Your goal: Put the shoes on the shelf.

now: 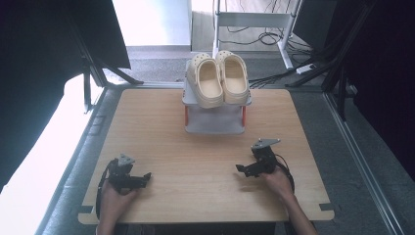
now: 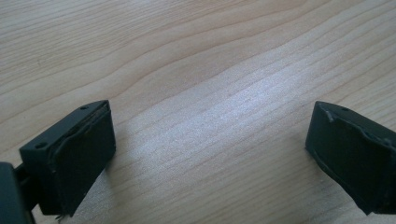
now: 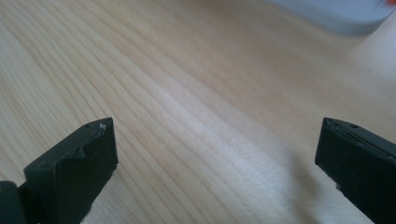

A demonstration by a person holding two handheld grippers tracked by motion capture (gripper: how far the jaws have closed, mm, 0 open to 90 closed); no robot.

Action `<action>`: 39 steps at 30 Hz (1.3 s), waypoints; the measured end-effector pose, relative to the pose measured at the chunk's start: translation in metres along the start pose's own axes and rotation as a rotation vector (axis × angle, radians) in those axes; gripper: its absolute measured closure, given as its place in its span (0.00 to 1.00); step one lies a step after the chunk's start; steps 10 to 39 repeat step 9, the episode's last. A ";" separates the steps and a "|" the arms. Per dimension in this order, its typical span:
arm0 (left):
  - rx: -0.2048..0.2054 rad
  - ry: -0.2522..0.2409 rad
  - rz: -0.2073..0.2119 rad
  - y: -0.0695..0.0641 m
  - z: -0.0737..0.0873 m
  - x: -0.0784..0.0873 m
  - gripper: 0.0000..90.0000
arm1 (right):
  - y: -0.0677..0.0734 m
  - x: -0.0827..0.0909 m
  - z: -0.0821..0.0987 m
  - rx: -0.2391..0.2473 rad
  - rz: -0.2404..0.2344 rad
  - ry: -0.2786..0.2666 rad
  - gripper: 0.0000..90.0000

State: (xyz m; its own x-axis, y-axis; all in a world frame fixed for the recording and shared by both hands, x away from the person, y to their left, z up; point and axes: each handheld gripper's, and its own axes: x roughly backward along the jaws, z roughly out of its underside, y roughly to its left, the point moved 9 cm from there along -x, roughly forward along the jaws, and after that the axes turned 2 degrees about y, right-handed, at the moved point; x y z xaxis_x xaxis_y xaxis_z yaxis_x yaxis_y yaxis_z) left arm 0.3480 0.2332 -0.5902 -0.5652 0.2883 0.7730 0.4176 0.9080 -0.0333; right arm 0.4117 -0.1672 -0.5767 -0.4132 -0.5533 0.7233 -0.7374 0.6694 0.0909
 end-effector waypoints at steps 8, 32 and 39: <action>-0.001 0.000 -0.001 0.000 0.000 0.000 0.02 | 0.001 -0.007 0.006 0.060 0.065 0.028 0.00; 0.001 0.000 -0.001 0.000 0.000 0.000 0.02 | 0.001 -0.007 0.006 0.060 0.066 0.027 0.00; 0.001 0.000 -0.001 0.000 0.000 0.000 0.02 | 0.001 -0.007 0.006 0.060 0.066 0.027 0.00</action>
